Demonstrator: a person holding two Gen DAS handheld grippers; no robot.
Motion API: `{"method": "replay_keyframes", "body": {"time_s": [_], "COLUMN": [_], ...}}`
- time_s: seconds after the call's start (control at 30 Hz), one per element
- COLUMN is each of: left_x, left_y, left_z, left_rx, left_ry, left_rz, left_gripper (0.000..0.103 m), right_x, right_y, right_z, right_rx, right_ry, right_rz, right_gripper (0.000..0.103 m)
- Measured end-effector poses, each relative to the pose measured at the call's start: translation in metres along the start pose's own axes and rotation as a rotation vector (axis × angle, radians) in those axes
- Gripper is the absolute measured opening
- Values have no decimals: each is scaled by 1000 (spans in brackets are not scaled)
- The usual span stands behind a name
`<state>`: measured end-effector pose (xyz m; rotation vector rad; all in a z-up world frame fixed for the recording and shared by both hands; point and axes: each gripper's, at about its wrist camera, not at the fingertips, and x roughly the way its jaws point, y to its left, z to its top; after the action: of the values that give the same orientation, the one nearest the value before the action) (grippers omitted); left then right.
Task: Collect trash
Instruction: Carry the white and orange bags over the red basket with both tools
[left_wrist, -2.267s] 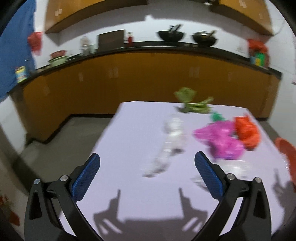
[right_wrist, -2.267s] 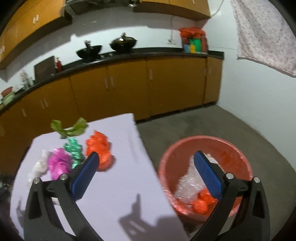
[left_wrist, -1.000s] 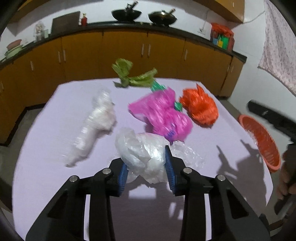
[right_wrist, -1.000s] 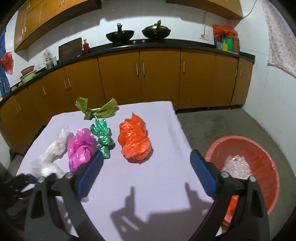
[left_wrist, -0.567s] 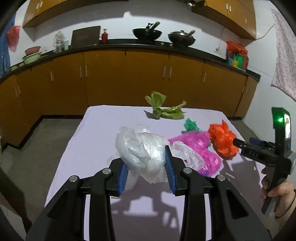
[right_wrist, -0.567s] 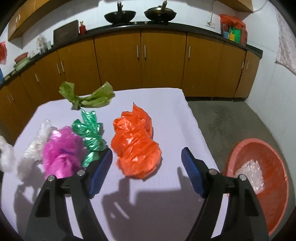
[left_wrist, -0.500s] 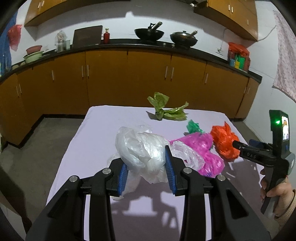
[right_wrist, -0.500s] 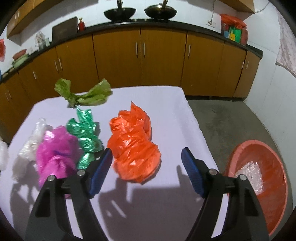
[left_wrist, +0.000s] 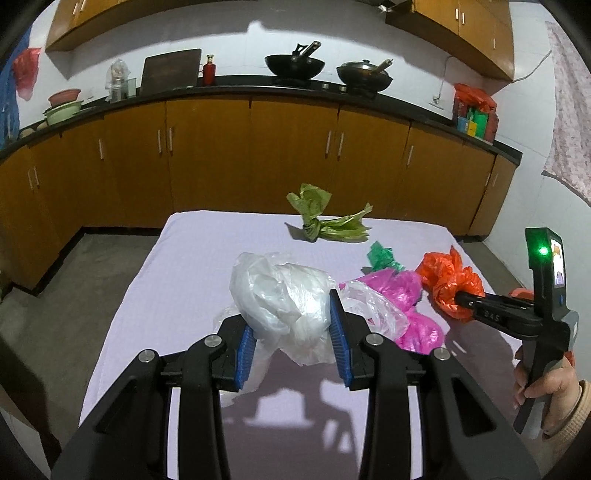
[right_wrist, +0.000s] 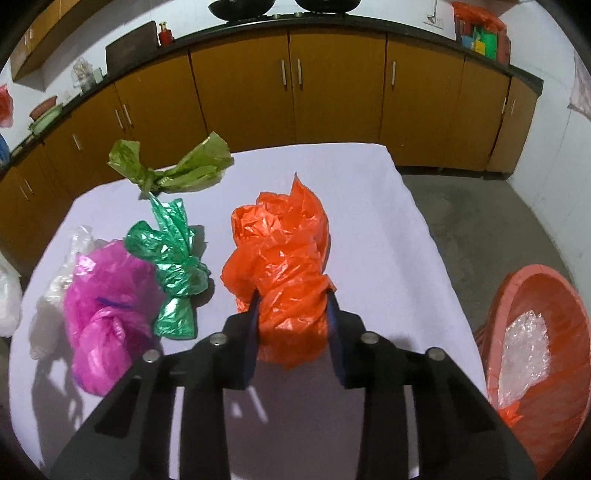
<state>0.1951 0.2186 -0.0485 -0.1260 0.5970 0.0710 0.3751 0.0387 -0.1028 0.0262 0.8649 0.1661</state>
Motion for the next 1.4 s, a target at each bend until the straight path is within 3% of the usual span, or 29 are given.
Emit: {"method": "replay_keyframes", "body": {"time_s": [0.37,0.53,0.77,1.07,1.4], "left_x": [-10,-11,-12,0,24], "left_y": [-56,-94,-175,-281,-327], "left_z": [13,18,16,-3,-19], "left_rx": [74,104,170,285,356], "left_ry": [-39,-48,-52,-10,54], "left_rz": [-81,-138,-265,-426,-488], "left_gripper": [37,37,37,37,37], "right_x": [-100,-150,-210,-230,-222], "right_y": [-51,-98,-161,-218,-248], "right_z": [-9,-18,-50,-89,-100], "right_rx": [71,136,219,333,395], "right_ry": [-180,-247,-303,-287,-280], "right_rz": [11,-68,-246,-324,-329], "right_gripper": [27,27,27,27,27]}}
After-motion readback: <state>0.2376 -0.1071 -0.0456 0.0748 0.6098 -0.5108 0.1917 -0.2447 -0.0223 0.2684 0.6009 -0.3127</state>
